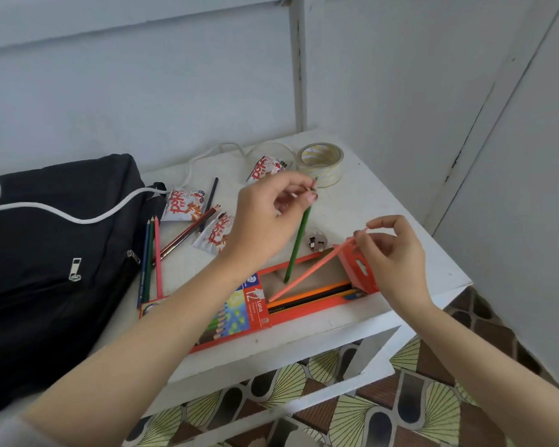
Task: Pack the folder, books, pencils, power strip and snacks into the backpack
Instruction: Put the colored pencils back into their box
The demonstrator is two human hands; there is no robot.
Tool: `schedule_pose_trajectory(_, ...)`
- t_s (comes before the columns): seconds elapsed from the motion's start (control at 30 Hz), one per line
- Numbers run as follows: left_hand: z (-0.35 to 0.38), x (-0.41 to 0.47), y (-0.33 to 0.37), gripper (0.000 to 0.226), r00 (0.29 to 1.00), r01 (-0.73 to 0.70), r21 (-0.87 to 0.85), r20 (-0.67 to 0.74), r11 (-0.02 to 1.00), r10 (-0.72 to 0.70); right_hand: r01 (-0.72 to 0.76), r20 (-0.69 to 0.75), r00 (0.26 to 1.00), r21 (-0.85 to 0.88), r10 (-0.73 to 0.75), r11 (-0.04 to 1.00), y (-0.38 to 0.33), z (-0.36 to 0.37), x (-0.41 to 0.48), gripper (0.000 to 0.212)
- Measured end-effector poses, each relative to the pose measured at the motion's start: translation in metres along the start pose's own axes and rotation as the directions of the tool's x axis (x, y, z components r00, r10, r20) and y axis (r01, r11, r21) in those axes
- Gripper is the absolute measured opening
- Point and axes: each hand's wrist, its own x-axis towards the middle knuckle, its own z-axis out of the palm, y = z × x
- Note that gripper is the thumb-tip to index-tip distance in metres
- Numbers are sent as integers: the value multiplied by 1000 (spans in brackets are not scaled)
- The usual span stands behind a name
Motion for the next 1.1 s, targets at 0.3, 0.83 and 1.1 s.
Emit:
schedule_pose_trajectory(0.3, 18, -18, -16, 21, 980, 57, 184, 175, 981, -90, 377, 317, 917, -492, -242, 785, 21, -5, -13, 57)
schedule_pose_trajectory(0.83, 9, -68, -35, 25, 894, 15, 440, 396, 898, -210, 476, 181, 863, -601, -471, 642, 37, -12, -2, 23)
schedule_pose_trajectory(1.1, -19, -105, -42, 57, 928, -177, 672, 357, 719, -106, 620, 461, 784, -602, -416, 502, 29, -10, -12, 41)
